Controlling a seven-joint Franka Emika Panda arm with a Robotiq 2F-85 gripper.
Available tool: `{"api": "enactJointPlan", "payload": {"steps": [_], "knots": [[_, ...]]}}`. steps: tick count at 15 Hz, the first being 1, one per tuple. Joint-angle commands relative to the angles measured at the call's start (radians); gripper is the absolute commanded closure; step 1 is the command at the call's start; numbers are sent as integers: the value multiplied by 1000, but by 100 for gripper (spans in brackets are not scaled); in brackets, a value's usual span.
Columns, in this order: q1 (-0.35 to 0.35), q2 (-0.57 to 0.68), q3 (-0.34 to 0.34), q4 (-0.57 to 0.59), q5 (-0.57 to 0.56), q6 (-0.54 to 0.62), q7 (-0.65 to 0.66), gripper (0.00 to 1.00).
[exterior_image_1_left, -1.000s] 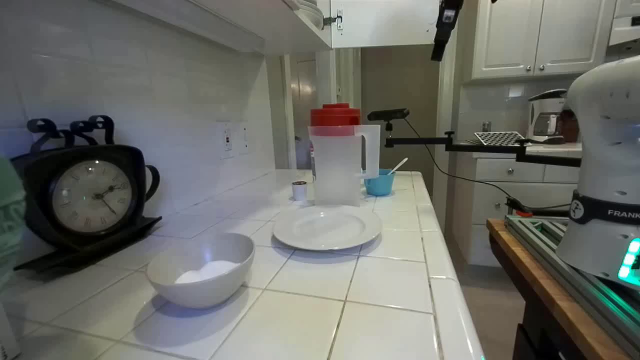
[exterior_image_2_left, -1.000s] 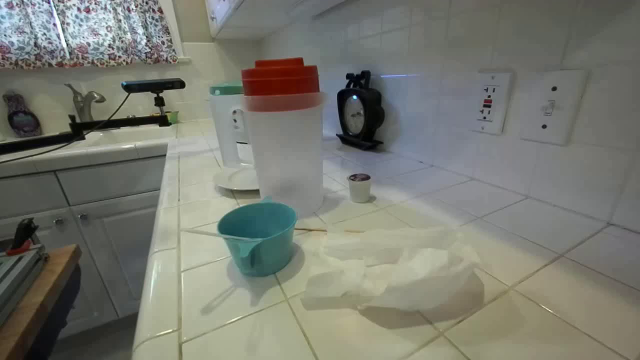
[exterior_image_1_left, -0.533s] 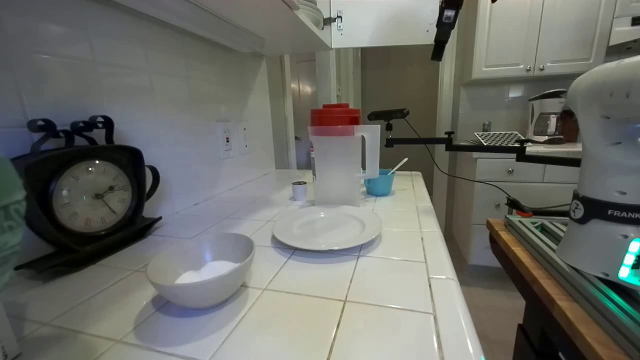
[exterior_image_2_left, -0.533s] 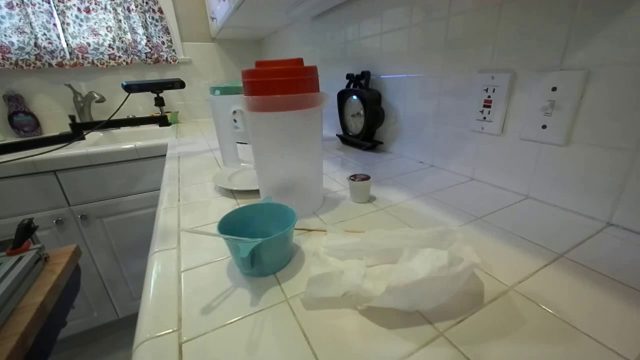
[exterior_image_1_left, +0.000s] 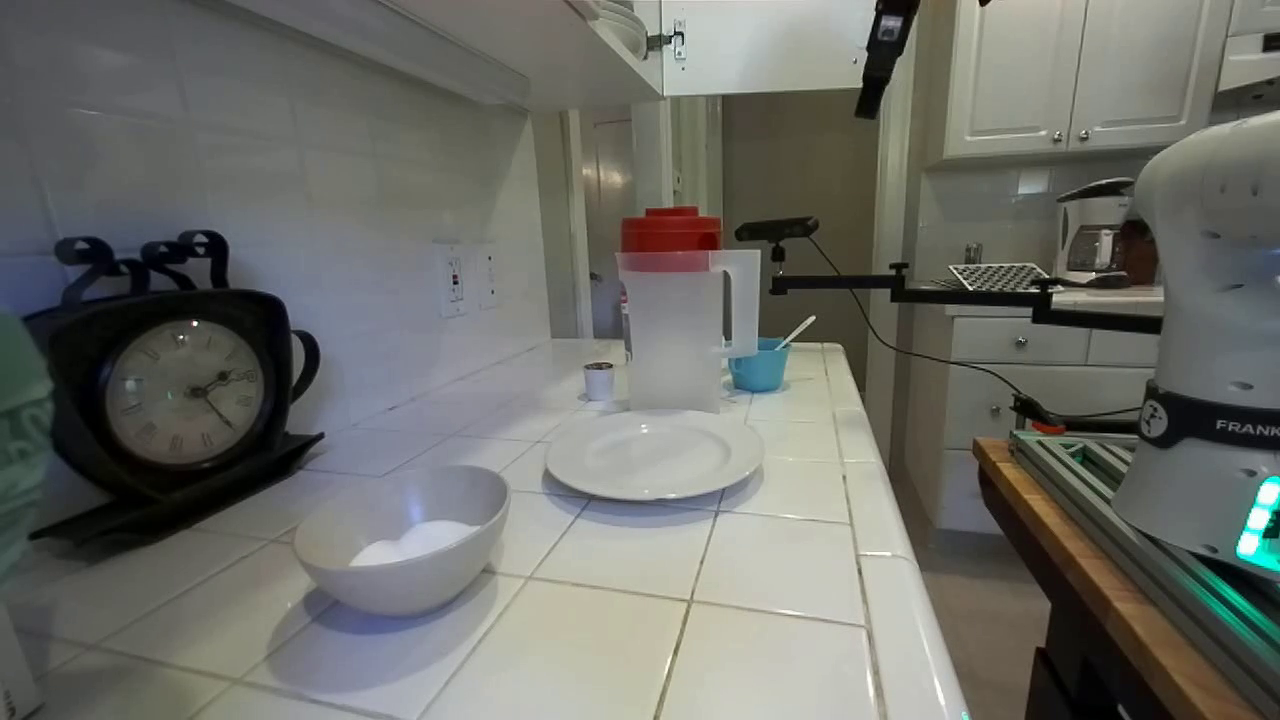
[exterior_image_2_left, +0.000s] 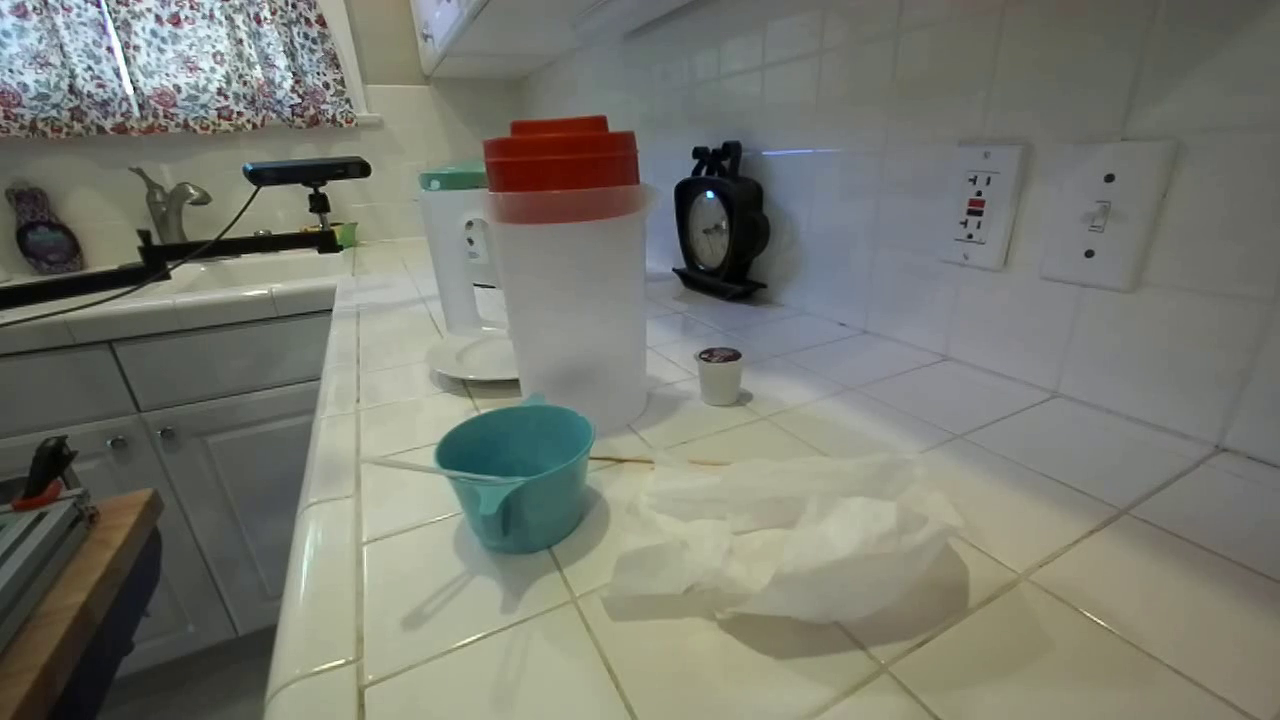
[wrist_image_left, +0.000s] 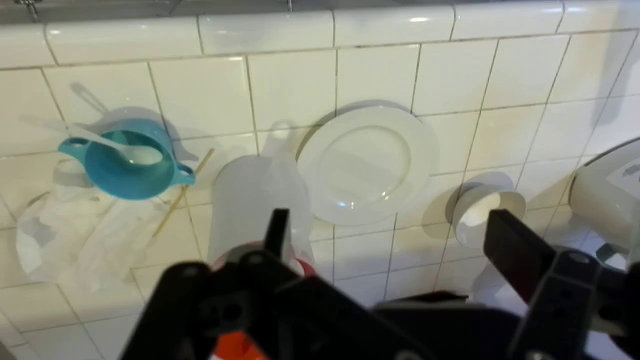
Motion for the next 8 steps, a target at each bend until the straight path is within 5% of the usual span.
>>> {"api": "enactJointPlan", "payload": {"steps": [1,8], "knots": [[10,73,-54,70,21,123,-83,0],[105,343,-249,379,106,355,-328,0]]}}
